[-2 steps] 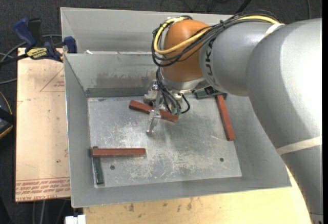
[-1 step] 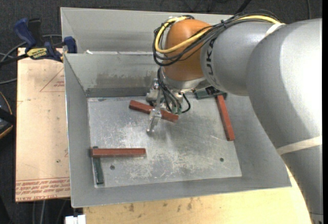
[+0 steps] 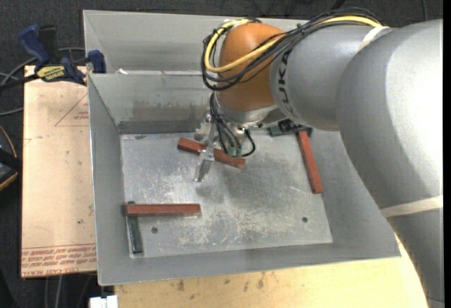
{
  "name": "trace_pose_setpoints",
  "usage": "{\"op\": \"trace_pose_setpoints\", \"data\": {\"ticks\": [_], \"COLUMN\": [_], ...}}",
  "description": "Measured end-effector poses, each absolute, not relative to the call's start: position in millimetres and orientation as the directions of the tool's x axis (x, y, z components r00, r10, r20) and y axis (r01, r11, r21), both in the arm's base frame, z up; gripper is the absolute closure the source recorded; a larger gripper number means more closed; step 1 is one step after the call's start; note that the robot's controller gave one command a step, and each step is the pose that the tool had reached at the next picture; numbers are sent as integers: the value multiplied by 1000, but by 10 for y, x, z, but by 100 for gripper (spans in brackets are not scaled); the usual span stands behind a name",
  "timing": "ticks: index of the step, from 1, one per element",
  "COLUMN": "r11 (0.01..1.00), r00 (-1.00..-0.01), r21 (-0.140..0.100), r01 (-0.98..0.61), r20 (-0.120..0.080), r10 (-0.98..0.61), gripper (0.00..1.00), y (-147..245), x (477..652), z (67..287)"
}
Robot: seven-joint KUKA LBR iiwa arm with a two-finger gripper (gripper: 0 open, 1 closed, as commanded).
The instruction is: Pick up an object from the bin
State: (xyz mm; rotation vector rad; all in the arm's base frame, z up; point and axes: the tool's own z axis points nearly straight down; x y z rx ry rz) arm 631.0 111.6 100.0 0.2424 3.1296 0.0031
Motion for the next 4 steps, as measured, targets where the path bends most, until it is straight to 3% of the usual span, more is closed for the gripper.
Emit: {"op": "trace_pose_setpoints", "data": {"ticks": [1,2,4], "r11": [976,952,952], "r00": [-976,-952,-952], "r21": [6,14,10], "r01": [217,305,305], "r20": [-4,-13,-10], "r10": [217,305,305], "gripper": [0,100,100], "y": [1099,1029,1027], "x": [6391,6352,6342], "z": [750,797,833]}}
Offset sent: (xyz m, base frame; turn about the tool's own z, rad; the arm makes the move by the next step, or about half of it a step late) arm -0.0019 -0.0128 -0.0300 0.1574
